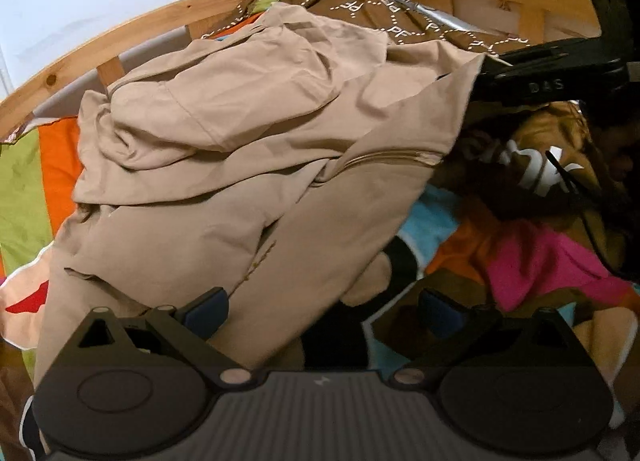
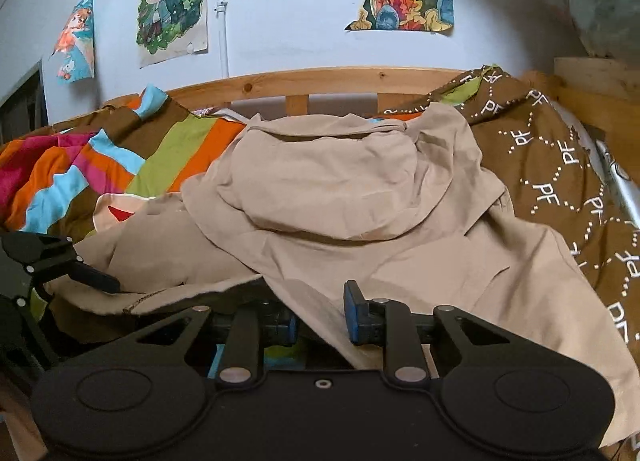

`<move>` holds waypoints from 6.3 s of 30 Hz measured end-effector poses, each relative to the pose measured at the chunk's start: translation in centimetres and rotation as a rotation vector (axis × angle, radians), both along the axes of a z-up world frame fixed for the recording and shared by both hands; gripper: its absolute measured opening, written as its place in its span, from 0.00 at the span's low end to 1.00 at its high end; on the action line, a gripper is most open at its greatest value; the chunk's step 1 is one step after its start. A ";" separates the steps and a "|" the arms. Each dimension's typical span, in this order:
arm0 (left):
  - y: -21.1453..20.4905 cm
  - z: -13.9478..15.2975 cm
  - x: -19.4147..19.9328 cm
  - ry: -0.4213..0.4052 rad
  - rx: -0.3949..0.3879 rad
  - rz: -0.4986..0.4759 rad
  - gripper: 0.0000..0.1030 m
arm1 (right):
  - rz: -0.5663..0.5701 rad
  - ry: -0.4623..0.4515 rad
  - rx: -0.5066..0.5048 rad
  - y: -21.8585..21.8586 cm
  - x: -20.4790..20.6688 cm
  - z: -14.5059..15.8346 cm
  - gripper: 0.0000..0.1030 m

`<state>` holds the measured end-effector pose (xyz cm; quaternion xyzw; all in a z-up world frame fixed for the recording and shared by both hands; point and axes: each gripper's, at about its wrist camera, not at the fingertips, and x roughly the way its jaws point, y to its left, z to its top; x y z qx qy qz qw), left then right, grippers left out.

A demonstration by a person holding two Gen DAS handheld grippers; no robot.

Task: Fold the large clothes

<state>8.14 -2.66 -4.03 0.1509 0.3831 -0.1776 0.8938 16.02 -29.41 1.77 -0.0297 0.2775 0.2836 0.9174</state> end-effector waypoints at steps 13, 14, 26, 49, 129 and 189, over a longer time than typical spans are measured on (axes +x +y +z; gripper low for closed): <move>5.3 -0.2 -0.9 -0.072 0.217 0.207 0.87 | 0.035 -0.059 -0.101 0.2 -1.2 -0.1 0.23; 6.1 -0.3 -1.0 -0.070 0.220 0.224 0.87 | 0.060 -0.076 -0.180 0.6 -1.6 -0.4 0.23; 8.3 -0.5 -1.1 -0.099 0.269 0.230 0.74 | 0.096 -0.215 -0.753 -2.4 -5.3 -3.8 0.68; 11.1 9.2 -6.5 -0.209 0.019 0.335 0.02 | -0.063 -0.247 -0.531 -4.1 -11.4 7.6 0.01; 16.6 4.2 9.0 0.005 -0.266 0.513 0.33 | -0.470 -0.002 0.074 -12.2 4.5 -1.6 0.13; 10.4 6.8 3.1 -0.221 -0.292 0.481 0.82 | -0.151 -0.177 -0.159 4.4 2.0 0.8 0.59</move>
